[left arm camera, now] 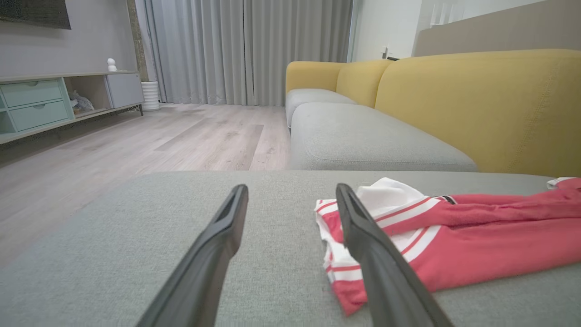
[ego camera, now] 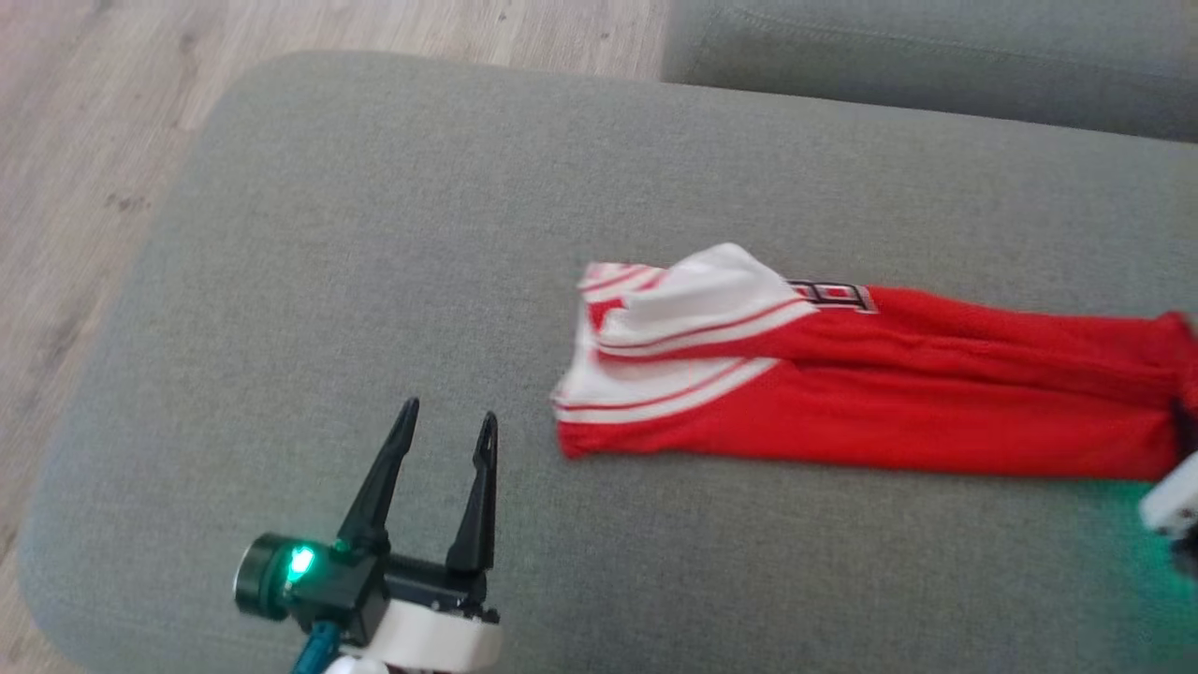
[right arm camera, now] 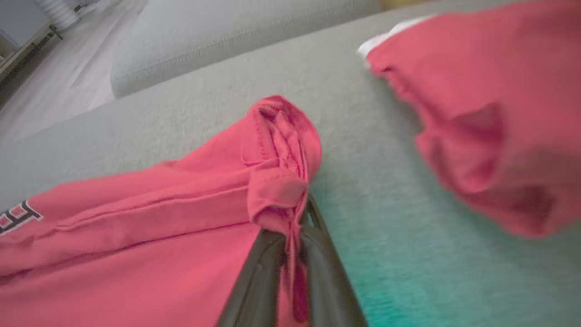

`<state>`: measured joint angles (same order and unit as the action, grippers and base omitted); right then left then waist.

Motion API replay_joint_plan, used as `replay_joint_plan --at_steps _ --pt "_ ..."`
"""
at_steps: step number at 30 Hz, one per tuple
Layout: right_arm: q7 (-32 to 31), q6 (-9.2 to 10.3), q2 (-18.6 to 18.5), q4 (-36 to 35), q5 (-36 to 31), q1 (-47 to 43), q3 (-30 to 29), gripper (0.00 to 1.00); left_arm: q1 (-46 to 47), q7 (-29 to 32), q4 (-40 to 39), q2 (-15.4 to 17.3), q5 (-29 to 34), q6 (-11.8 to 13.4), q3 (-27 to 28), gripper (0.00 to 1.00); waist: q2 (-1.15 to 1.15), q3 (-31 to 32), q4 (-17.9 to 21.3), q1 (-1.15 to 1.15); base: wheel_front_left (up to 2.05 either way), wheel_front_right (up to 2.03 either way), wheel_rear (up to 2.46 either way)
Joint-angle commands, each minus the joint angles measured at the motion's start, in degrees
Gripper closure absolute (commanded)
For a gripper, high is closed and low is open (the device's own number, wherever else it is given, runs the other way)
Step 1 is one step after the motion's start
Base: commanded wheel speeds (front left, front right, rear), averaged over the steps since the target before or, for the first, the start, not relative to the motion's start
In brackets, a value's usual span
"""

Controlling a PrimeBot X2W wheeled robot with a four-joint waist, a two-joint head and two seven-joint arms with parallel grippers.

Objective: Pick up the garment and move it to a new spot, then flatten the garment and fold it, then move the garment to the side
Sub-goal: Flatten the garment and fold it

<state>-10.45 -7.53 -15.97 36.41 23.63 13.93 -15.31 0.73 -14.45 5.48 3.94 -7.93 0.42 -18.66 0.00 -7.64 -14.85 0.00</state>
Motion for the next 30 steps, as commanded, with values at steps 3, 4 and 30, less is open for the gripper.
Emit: replay_joint_plan --at_steps 3,4,30 --pt "0.00 0.04 -4.75 -4.33 -0.65 0.68 -1.70 1.00 -0.01 -0.54 -1.28 -0.47 0.92 -0.46 2.34 0.00 0.00 1.04 0.86 0.00 0.00 0.00 0.00" --pt "-0.48 0.04 -5.34 -5.28 -0.63 0.93 -2.02 1.00 -0.19 -0.54 -1.28 -0.51 0.99 -0.57 2.48 0.00 0.00 1.28 1.13 0.00 0.00 0.00 0.00" --pt "-4.45 0.04 13.06 -20.94 11.87 6.78 29.56 1.00 1.04 -0.55 1.04 -1.03 0.84 -2.33 -0.40 0.00 0.00 1.72 -0.84 0.00 0.00 0.00 0.00"
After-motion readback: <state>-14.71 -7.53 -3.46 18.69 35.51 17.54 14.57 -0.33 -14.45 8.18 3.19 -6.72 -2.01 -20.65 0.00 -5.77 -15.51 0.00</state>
